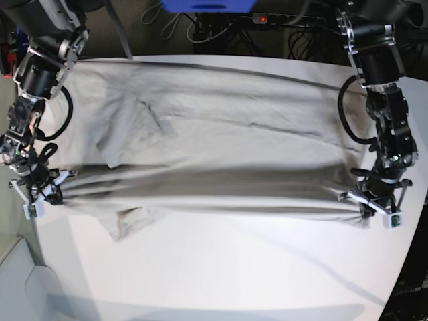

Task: Layout the t-shirt on the table in an organized manner, then fold the t-shirt properly
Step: 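Lift the hem with both grippers and fold it over toward the collar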

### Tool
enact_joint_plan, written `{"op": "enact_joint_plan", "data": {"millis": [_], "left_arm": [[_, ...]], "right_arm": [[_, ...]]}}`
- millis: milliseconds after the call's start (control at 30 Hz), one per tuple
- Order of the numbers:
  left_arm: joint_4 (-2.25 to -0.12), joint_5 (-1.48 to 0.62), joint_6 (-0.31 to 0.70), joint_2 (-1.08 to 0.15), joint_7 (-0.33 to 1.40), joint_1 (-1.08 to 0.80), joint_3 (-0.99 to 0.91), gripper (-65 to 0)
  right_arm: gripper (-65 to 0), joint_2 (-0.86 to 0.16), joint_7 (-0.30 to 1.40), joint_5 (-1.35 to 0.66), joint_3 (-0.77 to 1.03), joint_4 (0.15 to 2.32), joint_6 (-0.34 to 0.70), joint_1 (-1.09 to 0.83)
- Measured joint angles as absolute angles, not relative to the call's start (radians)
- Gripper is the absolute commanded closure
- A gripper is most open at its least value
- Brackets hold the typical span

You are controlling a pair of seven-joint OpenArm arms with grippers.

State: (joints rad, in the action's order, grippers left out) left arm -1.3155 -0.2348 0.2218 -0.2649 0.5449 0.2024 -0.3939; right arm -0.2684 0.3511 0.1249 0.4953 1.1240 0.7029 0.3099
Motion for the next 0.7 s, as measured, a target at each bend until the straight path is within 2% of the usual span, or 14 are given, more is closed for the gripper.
{"op": "enact_joint_plan", "data": {"millis": [200,433,700], "left_arm": [[-1.355,-0.369,0.213,-0.265,0.618,0.119,-0.512,-0.4],[-1.432,-0.447,0.214,-0.266,0.624,0.064,-0.541,-0.4],[-1.511,-0.459,0.213,-0.265,0.625,-0.011,-0.542,-0.4]], "right_arm": [[0.0,-0.268,0.352,0.016,0.495,1.288,0.707,0.181],[0.0,-0.268,0.350,-0.107,0.495,1.483,0.704,0.026],[0.0,-0.167,0.356,-0.114,0.552,1.671,0.704,-0.152]]}}
